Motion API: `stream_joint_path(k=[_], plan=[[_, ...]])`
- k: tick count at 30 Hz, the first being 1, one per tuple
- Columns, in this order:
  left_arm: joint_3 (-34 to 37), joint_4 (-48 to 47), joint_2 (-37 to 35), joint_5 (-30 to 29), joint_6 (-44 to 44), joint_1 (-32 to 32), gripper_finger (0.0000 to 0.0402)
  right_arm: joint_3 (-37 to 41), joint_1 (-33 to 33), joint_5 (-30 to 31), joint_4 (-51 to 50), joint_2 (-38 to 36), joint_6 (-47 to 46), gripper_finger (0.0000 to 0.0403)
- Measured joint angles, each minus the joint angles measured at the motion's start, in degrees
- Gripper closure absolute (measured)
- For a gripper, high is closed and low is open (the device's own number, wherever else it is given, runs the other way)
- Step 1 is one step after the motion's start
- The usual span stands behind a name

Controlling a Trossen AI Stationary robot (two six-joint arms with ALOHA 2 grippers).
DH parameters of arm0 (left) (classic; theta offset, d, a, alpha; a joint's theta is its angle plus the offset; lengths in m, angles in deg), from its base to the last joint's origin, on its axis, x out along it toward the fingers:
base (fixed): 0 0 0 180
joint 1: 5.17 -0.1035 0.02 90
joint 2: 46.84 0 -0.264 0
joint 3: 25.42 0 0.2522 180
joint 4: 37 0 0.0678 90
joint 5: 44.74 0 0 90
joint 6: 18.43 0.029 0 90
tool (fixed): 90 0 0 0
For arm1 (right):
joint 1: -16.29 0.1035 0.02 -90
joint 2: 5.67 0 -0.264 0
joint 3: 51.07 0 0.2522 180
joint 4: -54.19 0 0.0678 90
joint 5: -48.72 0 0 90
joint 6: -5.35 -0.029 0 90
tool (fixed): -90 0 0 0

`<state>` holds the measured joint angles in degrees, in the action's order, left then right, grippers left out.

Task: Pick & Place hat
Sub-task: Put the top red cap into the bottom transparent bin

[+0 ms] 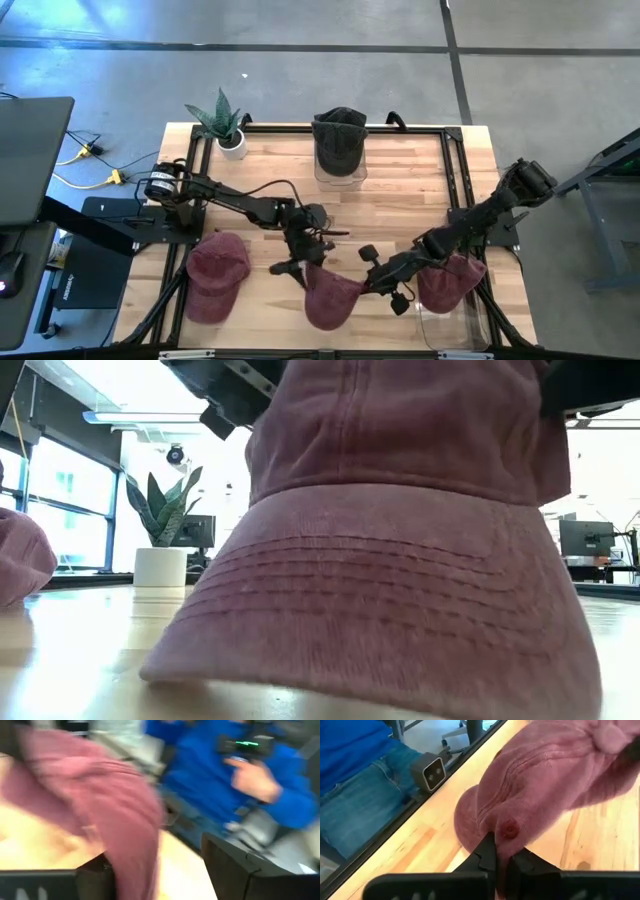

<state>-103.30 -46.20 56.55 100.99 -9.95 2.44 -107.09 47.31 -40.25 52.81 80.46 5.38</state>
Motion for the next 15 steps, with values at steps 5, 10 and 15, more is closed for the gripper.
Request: stream_joint_path(k=[5,10,15], plan=[[0.00,-3.07,0.02,4.50,3.60,-0.06,0.0209,-0.02,1.09,2.65,-0.77,-0.44,-0.19,0.0393],[0.00,-5.94,0.05,-1.16,3.76,-0.09,0.0272,-0.02,2.27,4.79,-3.14,-1.65,-1.48,0.0399],[0.00,-7.68,0.07,-4.12,5.25,-0.08,0.0376,-0.02,2.50,4.95,-3.39,-1.85,-1.53,0.0389]])
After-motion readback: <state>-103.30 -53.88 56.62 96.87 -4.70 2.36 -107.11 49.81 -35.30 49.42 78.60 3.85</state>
